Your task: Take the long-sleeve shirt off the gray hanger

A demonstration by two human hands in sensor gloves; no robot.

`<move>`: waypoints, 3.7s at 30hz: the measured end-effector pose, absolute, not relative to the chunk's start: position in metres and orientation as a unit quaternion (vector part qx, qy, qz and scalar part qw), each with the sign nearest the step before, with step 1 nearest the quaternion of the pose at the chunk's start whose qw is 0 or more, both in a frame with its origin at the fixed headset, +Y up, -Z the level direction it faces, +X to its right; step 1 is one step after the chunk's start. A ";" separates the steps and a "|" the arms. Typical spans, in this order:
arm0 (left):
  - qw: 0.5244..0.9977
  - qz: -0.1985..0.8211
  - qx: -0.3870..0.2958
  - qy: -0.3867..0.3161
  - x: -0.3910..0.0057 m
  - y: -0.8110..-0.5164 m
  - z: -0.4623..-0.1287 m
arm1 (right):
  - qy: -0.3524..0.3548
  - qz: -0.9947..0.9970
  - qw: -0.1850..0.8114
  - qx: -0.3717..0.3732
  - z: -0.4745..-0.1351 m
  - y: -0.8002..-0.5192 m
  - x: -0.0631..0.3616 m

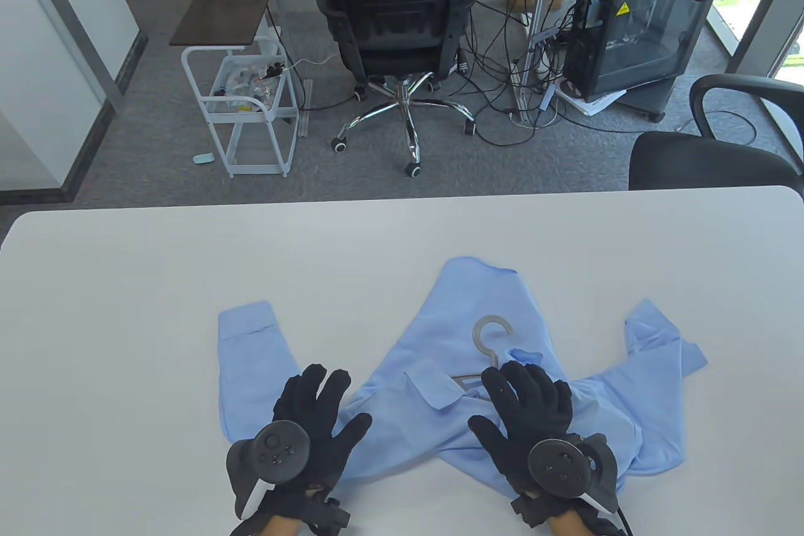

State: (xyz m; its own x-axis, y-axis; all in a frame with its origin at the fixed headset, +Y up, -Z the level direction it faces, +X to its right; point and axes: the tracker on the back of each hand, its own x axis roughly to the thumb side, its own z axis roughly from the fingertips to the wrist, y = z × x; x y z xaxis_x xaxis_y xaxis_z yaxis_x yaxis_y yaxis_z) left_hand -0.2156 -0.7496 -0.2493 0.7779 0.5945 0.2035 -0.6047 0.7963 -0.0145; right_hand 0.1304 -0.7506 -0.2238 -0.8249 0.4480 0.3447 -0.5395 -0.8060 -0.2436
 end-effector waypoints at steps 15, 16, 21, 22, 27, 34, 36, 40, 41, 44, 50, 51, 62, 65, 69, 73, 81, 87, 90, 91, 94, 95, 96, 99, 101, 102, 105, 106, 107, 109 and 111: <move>0.941 0.316 0.024 -0.117 -0.212 -0.749 -0.247 | -0.179 0.940 0.265 0.120 -0.223 -0.750 0.132; 0.942 0.315 0.023 -0.117 -0.212 -0.750 -0.247 | -0.178 0.940 0.266 0.119 -0.223 -0.751 0.132; 0.943 0.311 0.023 -0.117 -0.211 -0.750 -0.247 | -0.176 0.939 0.269 0.119 -0.223 -0.752 0.132; 0.943 0.310 0.024 -0.118 -0.211 -0.749 -0.247 | -0.176 0.939 0.270 0.120 -0.223 -0.752 0.132; 0.946 0.299 0.025 -0.119 -0.210 -0.752 -0.247 | -0.169 0.940 0.267 0.126 -0.224 -0.755 0.129; 0.951 0.270 0.010 -0.150 -0.195 -0.756 -0.243 | -0.161 0.947 0.255 0.108 -0.228 -0.762 0.131; 0.950 0.264 0.006 -0.165 -0.189 -0.756 -0.241 | -0.167 0.946 0.258 0.099 -0.229 -0.761 0.134; 0.949 0.259 0.003 -0.180 -0.183 -0.756 -0.239 | -0.172 0.948 0.252 0.090 -0.231 -0.760 0.136; 0.949 0.260 0.003 -0.181 -0.182 -0.757 -0.239 | -0.170 0.948 0.252 0.091 -0.231 -0.761 0.135; 0.947 0.264 -0.004 -0.184 -0.181 -0.757 -0.239 | -0.169 0.949 0.248 0.095 -0.230 -0.760 0.134; 0.947 0.267 -0.006 -0.180 -0.182 -0.757 -0.240 | -0.158 0.951 0.249 0.097 -0.233 -0.751 0.127; 0.946 0.269 -0.007 -0.179 -0.183 -0.757 -0.240 | -0.148 0.955 0.240 0.095 -0.236 -0.749 0.123; 0.948 0.270 -0.010 -0.170 -0.185 -0.757 -0.243 | 0.028 0.985 0.170 -0.010 -0.317 -0.749 0.115; 0.949 0.269 -0.008 -0.163 -0.188 -0.756 -0.243 | 0.063 0.983 0.172 -0.030 -0.333 -0.765 0.114; 0.947 0.282 0.001 -0.153 -0.194 -0.753 -0.245 | 0.106 0.978 0.172 -0.051 -0.345 -0.778 0.115; 0.949 0.277 -0.001 -0.149 -0.195 -0.754 -0.246 | 0.125 0.978 0.148 -0.078 -0.356 -0.786 0.113; 0.951 0.267 -0.009 -0.152 -0.192 -0.756 -0.246 | 0.139 0.981 0.109 -0.086 -0.364 -0.797 0.103; 0.951 0.265 -0.017 -0.156 -0.191 -0.756 -0.246 | 0.137 0.981 0.101 -0.098 -0.364 -0.797 0.102; 0.952 0.262 -0.018 -0.158 -0.190 -0.756 -0.245 | 0.136 0.981 0.097 -0.102 -0.364 -0.797 0.102; 0.952 0.262 -0.018 -0.158 -0.190 -0.757 -0.245 | 0.131 0.981 0.098 -0.101 -0.363 -0.798 0.102; 0.953 0.258 -0.021 -0.158 -0.189 -0.758 -0.246 | 0.138 0.981 0.101 -0.094 -0.363 -0.798 0.102; 0.953 0.257 -0.025 -0.158 -0.188 -0.759 -0.246 | 0.146 0.980 0.099 -0.092 -0.363 -0.799 0.101; 0.953 0.256 -0.027 -0.158 -0.188 -0.759 -0.246 | 0.149 0.980 0.097 -0.092 -0.363 -0.799 0.101; 0.953 0.259 -0.026 -0.157 -0.189 -0.758 -0.246 | 0.155 0.978 0.108 -0.090 -0.364 -0.798 0.103; 0.952 0.261 -0.025 -0.159 -0.189 -0.757 -0.246 | 0.126 0.978 0.138 -0.096 -0.363 -0.794 0.107; 0.951 0.262 -0.025 -0.162 -0.188 -0.757 -0.246 | 0.112 0.976 0.162 -0.096 -0.362 -0.791 0.113; 0.950 0.259 -0.023 -0.174 -0.185 -0.755 -0.244 | 0.099 0.964 0.229 -0.089 -0.359 -0.787 0.127; 0.950 0.257 -0.022 -0.177 -0.184 -0.754 -0.243 | 0.095 0.960 0.249 -0.085 -0.358 -0.786 0.130; 0.950 0.255 -0.021 -0.181 -0.183 -0.754 -0.243 | 0.091 0.954 0.273 -0.080 -0.356 -0.784 0.133; 0.949 0.254 -0.017 -0.186 -0.181 -0.752 -0.241 | 0.077 0.949 0.298 -0.071 -0.353 -0.780 0.137; 0.948 0.254 -0.017 -0.190 -0.180 -0.752 -0.241 | 0.064 0.943 0.322 -0.049 -0.348 -0.775 0.140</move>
